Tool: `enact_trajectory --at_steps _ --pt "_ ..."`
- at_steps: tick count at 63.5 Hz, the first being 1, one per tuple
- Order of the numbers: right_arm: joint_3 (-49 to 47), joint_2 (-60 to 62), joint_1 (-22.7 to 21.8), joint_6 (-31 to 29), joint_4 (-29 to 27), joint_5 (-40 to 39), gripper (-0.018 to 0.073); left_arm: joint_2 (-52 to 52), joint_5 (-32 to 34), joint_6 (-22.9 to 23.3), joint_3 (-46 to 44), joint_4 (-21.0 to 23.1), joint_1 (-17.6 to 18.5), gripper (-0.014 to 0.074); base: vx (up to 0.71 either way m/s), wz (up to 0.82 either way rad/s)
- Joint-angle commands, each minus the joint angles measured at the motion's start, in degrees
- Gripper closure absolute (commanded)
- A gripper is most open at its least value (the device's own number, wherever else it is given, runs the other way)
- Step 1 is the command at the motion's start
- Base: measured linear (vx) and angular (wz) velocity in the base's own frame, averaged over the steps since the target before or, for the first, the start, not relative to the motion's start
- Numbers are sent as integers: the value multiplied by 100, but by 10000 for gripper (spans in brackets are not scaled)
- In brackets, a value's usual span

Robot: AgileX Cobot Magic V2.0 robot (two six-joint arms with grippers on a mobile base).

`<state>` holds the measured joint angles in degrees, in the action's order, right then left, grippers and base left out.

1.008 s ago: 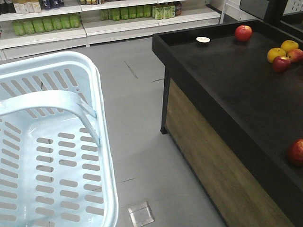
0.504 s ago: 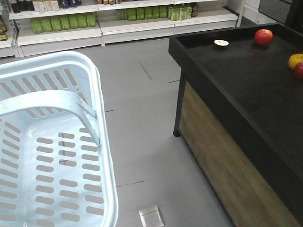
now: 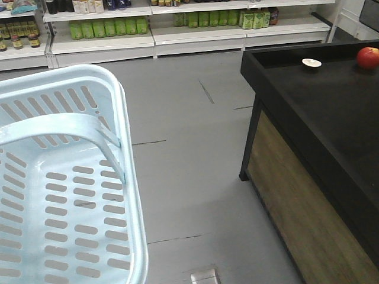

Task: Pick three apples into basket with both arms
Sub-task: 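Drive the base along the shelves carrying the basket in the left gripper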

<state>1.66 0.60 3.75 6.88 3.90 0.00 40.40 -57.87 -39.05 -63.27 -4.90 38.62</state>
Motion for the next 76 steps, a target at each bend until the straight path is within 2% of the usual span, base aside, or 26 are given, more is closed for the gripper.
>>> enact_trajectory --at_steps 1,76 --pt "83 60 -28 -13 41 -396 568 -7 530 85 -194 -10 22 603 11 20" --pt "83 60 -28 -13 41 -396 568 -27 530 85 -194 -10 22 604 14 17"
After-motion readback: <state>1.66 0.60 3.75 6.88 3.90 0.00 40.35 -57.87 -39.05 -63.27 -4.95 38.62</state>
